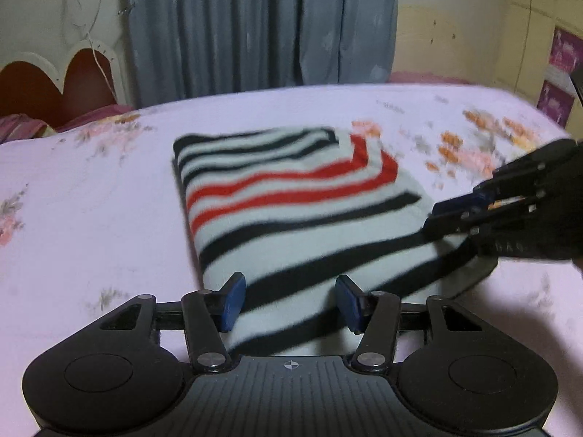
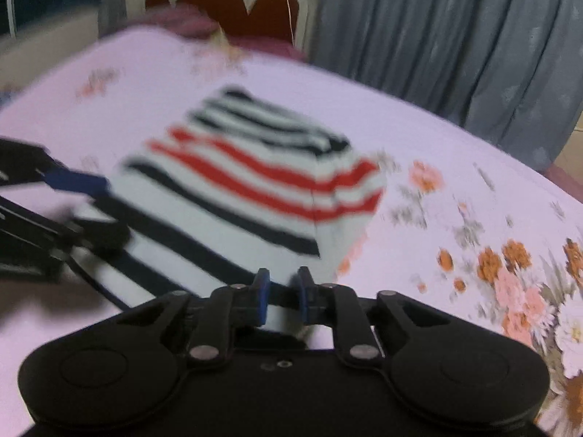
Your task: Fold small clothes
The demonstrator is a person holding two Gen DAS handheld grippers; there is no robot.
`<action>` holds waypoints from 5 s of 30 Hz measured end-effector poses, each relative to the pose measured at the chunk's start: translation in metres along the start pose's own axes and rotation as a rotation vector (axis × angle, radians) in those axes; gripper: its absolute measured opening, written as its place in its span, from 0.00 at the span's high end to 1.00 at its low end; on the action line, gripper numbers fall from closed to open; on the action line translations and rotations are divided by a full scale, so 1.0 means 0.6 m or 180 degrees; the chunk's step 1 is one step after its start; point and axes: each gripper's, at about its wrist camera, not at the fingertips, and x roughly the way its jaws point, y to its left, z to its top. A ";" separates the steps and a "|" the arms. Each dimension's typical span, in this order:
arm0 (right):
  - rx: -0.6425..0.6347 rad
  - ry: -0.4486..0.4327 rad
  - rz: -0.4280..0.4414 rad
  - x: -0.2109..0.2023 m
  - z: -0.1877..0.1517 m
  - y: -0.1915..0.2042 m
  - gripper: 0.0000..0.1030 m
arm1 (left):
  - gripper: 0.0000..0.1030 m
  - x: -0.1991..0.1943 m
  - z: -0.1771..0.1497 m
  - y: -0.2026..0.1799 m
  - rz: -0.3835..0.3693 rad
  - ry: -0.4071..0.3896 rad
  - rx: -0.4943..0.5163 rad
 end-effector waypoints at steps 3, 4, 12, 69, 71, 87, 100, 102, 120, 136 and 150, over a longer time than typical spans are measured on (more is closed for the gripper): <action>-0.0047 -0.0047 -0.0036 0.009 -0.008 0.000 0.89 | 0.48 0.004 -0.025 -0.017 0.0144 0.0031 0.0182; -0.0053 -0.0059 -0.0050 0.012 -0.010 -0.001 0.88 | 0.48 0.002 -0.030 -0.017 0.0150 0.0028 0.0143; 0.0046 -0.0201 -0.0096 -0.010 -0.024 0.002 0.88 | 0.48 -0.004 -0.035 -0.012 0.0214 0.0028 -0.0021; 0.0984 -0.1010 -0.0212 -0.469 -0.290 0.015 0.01 | 0.00 -0.500 -0.176 -0.243 0.0647 -0.0952 -0.0600; 0.1003 -0.1049 -0.0205 -0.484 -0.293 0.016 0.01 | 0.00 -0.516 -0.177 -0.250 0.0649 -0.0990 -0.0615; 0.1002 -0.1324 -0.0146 -0.589 -0.330 0.047 0.01 | 0.00 -0.611 -0.203 -0.296 0.0661 -0.1141 -0.0695; 0.0929 -0.1389 -0.0147 -0.599 -0.326 0.057 0.01 | 0.00 -0.630 -0.214 -0.297 0.0681 -0.1177 -0.0741; 0.0909 -0.1401 -0.0166 -0.601 -0.326 0.059 0.01 | 0.00 -0.628 -0.210 -0.300 0.0675 -0.1183 -0.0727; 0.0920 -0.1416 -0.0244 -0.604 -0.327 0.061 0.01 | 0.00 -0.623 -0.203 -0.310 0.0648 -0.1202 -0.0685; 0.0906 -0.1422 -0.0244 -0.606 -0.328 0.058 0.01 | 0.00 -0.621 -0.202 -0.310 0.0641 -0.1208 -0.0660; 0.0899 -0.1424 -0.0248 -0.608 -0.327 0.058 0.01 | 0.00 -0.621 -0.201 -0.307 0.0635 -0.1207 -0.0651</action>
